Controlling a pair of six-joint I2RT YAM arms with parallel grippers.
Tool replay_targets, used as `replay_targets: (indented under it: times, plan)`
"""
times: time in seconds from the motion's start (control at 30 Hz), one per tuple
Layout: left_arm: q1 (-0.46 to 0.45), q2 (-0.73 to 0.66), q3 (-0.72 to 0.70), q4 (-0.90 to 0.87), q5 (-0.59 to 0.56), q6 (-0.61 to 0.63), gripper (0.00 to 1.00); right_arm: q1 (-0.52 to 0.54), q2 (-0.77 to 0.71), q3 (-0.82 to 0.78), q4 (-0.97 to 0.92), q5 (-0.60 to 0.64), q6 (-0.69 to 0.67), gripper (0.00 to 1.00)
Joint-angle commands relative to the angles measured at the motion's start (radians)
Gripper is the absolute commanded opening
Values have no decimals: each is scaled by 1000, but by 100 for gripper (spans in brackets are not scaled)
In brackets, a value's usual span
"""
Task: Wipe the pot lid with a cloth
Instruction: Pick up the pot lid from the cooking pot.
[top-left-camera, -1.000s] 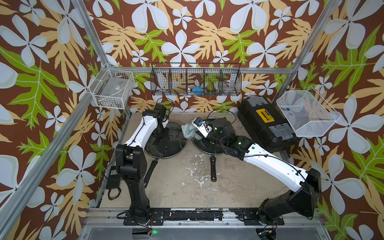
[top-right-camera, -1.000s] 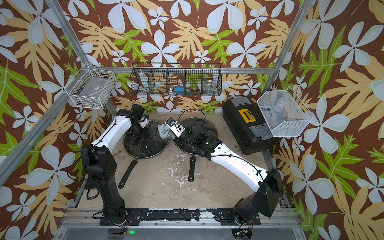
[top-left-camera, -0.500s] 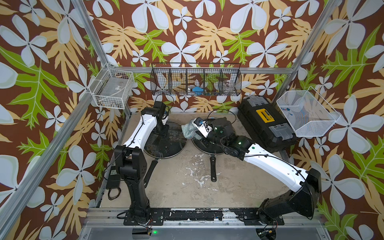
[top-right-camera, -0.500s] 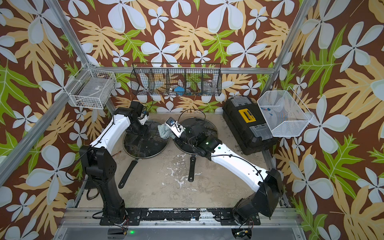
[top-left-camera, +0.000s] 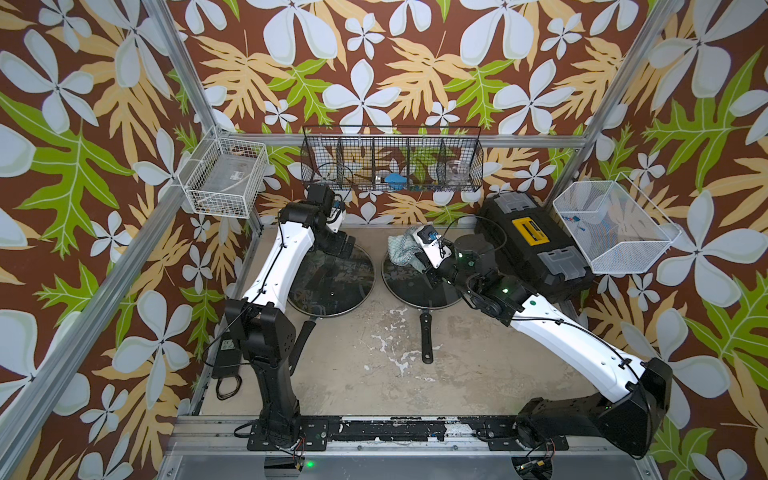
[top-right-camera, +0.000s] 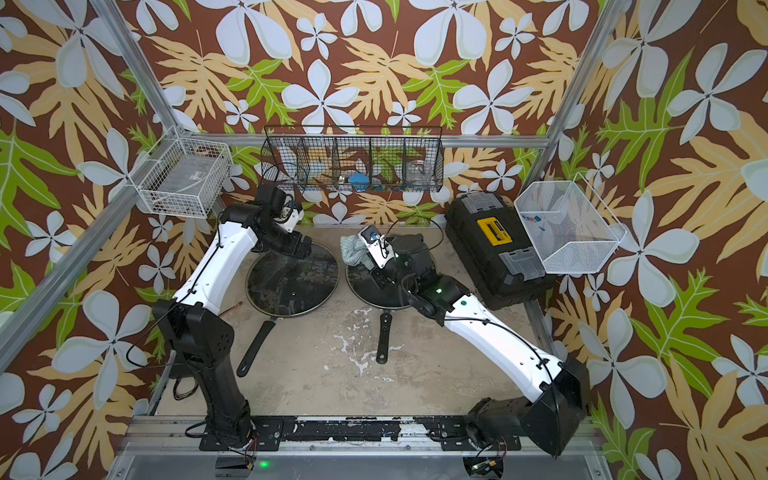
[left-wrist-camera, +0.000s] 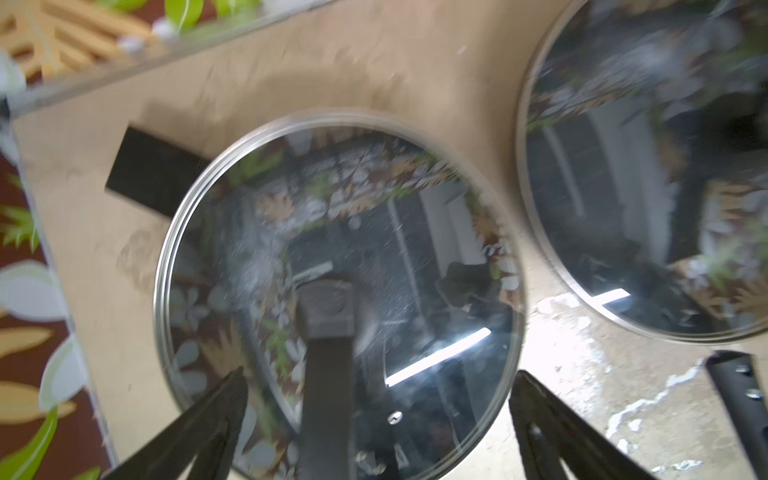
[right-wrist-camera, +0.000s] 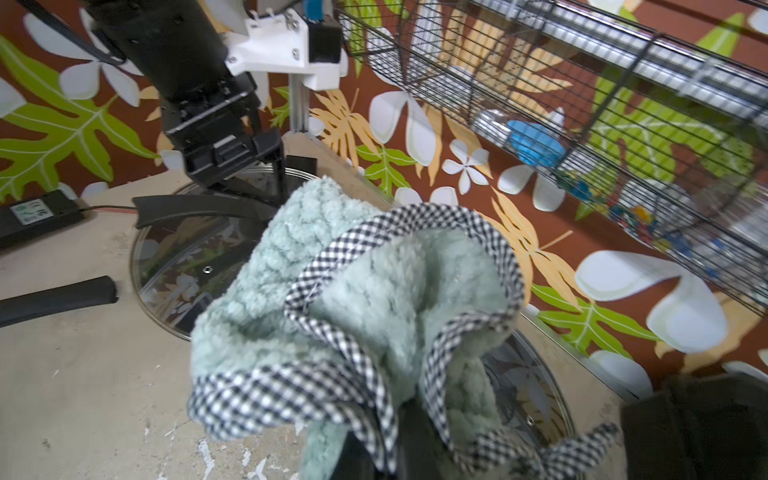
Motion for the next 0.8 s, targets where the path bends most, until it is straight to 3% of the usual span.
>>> replay_targets:
  times: [0.0, 0.37, 0.57, 0.77]
  plan:
    - [-49, 20, 46, 12, 12, -4, 100, -20, -42, -26, 30, 58, 33, 0]
    - [-365, 58, 95, 96, -143, -55, 100, -155, -229, -172, 43, 168, 101, 0]
    - [-419, 167, 217, 143, -44, -116, 100, -255, -355, -267, 0, 182, 101, 0]
    - [-449, 284, 276, 171, 33, -154, 100, -283, -452, -314, -89, 218, 62, 0]
